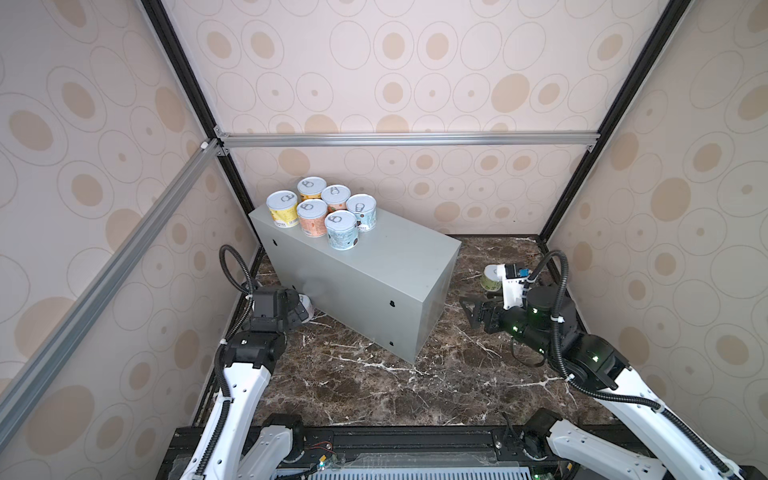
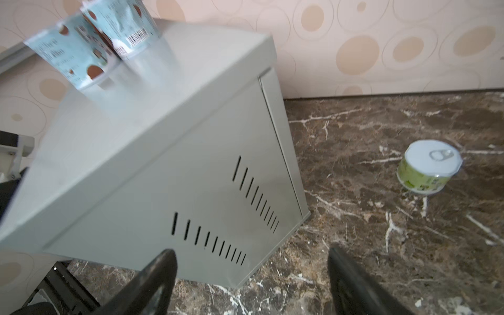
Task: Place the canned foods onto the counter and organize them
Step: 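Withdraw the right gripper down while the left gripper moves to the floor cans, then lower the left gripper onto the pink-labelled floor can and close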
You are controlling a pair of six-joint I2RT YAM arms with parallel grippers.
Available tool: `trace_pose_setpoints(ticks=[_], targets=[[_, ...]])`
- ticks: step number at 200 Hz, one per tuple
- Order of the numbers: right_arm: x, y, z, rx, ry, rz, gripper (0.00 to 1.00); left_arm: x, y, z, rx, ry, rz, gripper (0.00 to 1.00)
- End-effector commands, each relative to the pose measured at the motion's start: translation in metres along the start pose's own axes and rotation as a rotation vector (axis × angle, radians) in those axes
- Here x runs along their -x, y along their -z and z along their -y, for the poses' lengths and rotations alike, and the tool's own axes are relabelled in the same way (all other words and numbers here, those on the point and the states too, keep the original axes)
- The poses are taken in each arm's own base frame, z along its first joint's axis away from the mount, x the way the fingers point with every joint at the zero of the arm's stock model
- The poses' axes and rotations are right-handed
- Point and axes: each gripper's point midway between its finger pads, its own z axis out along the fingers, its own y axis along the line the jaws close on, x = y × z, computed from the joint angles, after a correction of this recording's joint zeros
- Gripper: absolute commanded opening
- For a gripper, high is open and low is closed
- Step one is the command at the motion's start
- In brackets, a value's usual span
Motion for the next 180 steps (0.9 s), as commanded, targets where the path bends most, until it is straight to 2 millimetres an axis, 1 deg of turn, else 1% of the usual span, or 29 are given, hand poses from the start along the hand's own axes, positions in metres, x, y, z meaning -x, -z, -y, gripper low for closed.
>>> trace_pose_setpoints(ticks=[1,29,64,112,152,180], targets=[[-0.018,-0.004,0.005,0.015,-0.073,-0.008,0.89,0.001,-0.005,-0.018,0.067,0.036,-0.012,0.99],[-0.043,-0.008,0.018,-0.006,-0.092,-0.033,0.89,-0.001,-0.017,-0.038,0.143,0.062,-0.03,0.99],[-0.06,-0.01,0.026,-0.017,-0.096,-0.05,0.89,-0.005,-0.033,-0.056,0.202,0.09,-0.065,0.99],[-0.075,-0.017,0.028,-0.005,-0.096,-0.074,0.89,-0.014,-0.061,-0.068,0.236,0.074,-0.12,0.99],[-0.08,-0.025,0.028,-0.001,-0.089,-0.091,0.89,-0.024,-0.082,-0.071,0.247,0.082,-0.15,0.99],[-0.083,-0.028,0.025,0.01,-0.078,-0.113,0.89,-0.026,-0.095,-0.072,0.265,0.069,-0.175,0.99]])
